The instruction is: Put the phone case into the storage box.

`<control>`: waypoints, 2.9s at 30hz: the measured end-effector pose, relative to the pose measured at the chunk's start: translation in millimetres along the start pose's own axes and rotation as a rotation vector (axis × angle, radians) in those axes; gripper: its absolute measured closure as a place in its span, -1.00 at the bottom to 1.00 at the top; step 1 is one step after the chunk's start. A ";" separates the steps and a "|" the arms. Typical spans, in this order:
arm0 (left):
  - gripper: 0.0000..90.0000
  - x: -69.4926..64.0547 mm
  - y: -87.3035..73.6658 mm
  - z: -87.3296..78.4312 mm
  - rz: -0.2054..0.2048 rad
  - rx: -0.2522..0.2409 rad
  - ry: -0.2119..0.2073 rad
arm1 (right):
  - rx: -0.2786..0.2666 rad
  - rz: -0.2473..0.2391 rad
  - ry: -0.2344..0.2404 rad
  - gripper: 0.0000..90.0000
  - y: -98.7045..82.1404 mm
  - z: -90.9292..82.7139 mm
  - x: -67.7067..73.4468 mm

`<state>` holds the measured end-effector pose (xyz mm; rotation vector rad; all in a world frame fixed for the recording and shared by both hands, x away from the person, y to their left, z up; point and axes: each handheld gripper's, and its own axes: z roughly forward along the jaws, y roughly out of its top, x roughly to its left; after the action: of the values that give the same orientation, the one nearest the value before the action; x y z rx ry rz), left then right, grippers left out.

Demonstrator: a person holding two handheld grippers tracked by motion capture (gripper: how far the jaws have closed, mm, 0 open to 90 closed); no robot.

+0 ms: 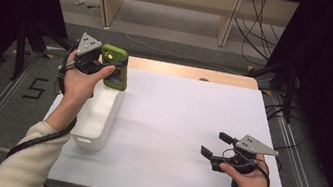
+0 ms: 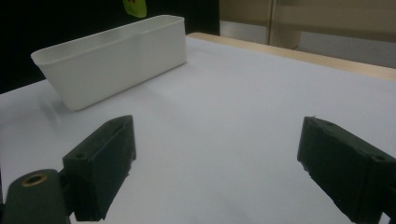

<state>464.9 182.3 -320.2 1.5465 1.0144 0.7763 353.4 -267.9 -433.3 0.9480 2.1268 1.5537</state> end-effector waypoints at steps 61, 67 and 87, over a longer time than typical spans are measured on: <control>-0.61 23.8 -5.3 15.8 0.010 0.038 0.046 | -0.001 0.007 0.003 -0.72 -0.4 1.0 -0.2; -0.61 25.6 -6.3 17.3 0.010 0.042 0.048 | 0.000 0.008 0.002 -0.72 -0.4 0.9 -0.2; -0.61 30.8 -6.9 23.1 0.007 0.055 0.060 | 0.002 0.009 0.002 -0.72 -0.6 0.9 -0.5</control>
<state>497.0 200.9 -332.8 1.5822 1.0827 0.8091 354.1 -267.7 -434.3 0.9581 2.1280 1.5576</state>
